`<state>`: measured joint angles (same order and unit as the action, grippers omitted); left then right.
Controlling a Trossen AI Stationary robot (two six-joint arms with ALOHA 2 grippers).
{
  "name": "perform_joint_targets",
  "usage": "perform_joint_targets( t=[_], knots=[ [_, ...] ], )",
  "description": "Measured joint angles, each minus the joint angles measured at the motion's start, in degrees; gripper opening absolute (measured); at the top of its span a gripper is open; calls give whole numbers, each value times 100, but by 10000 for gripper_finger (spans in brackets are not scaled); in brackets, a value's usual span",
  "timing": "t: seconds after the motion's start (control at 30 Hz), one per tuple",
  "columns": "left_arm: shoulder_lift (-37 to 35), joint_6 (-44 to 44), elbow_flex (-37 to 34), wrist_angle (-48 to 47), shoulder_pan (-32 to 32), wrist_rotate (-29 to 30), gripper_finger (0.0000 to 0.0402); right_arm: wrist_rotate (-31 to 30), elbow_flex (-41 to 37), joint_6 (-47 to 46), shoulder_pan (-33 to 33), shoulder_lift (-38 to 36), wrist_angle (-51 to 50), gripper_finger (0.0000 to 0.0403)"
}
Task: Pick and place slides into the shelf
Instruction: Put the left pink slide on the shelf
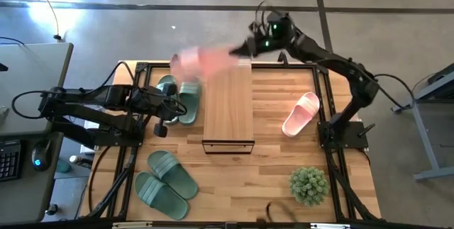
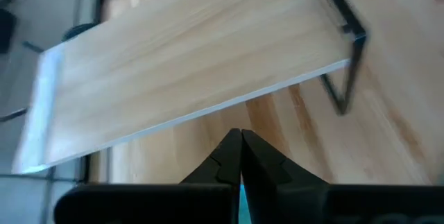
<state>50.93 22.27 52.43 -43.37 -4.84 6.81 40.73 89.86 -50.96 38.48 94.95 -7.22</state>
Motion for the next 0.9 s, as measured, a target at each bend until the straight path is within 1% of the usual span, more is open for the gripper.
perform_joint_targets(
  t=[0.07, 0.13, 0.17, 0.27, 0.33, 0.37, 0.43, 0.5, 0.57, 0.67, 0.73, 0.77, 0.83, 0.9],
  knots=[
    [-2, -1, -3, -7, 8, -36, 1, -92, 13, -144, 355, 49, 113, 25],
    [-4, -3, -3, -11, 2, -43, 1, -151, 13, 36, 618, 53, -303, 25],
    [-4, -5, -3, -18, 0, -58, 1, -182, 13, 253, 654, 39, -698, 25],
    [-4, -5, -3, -16, -2, -124, 1, -129, -4, 1096, 527, -105, -2172, 24],
    [-4, -5, -3, -16, 4, -145, 1, -143, -15, 1632, 329, -270, -2716, 24],
    [-4, -5, -3, -16, 2, -142, 1, -206, -80, 1746, 221, -387, -2748, 23],
    [-4, -5, -3, -11, -1, -142, 1, -350, -347, 1664, 37, -677, -2366, 23],
    [-4, -5, -3, -9, -2, -144, 1, -390, -834, 1303, -10, -1019, -1620, 23],
    [-4, -5, -3, -8, -2, -144, 1, -380, -1504, 804, 14, -1419, -957, 23],
    [-4, -5, -3, -5, -1, -145, 1, -465, -2779, -131, 22, -2049, -20, 23],
    [-4, -5, -3, -8, -2, -145, 1, -450, -3599, -875, -19, -2352, 999, 23],
    [-4, 0, -3, -5, -2, -144, 1, -544, -3928, -1226, -89, -2488, 1555, 23],
    [-4, 4, -3, -3, -2, -144, 1, -842, -4387, -1751, -252, -2757, 2396, 23],
    [-4, 19, -3, -3, -2, -141, 1, -1020, -4760, -2096, -429, -2933, 2647, 23]
  ],
)
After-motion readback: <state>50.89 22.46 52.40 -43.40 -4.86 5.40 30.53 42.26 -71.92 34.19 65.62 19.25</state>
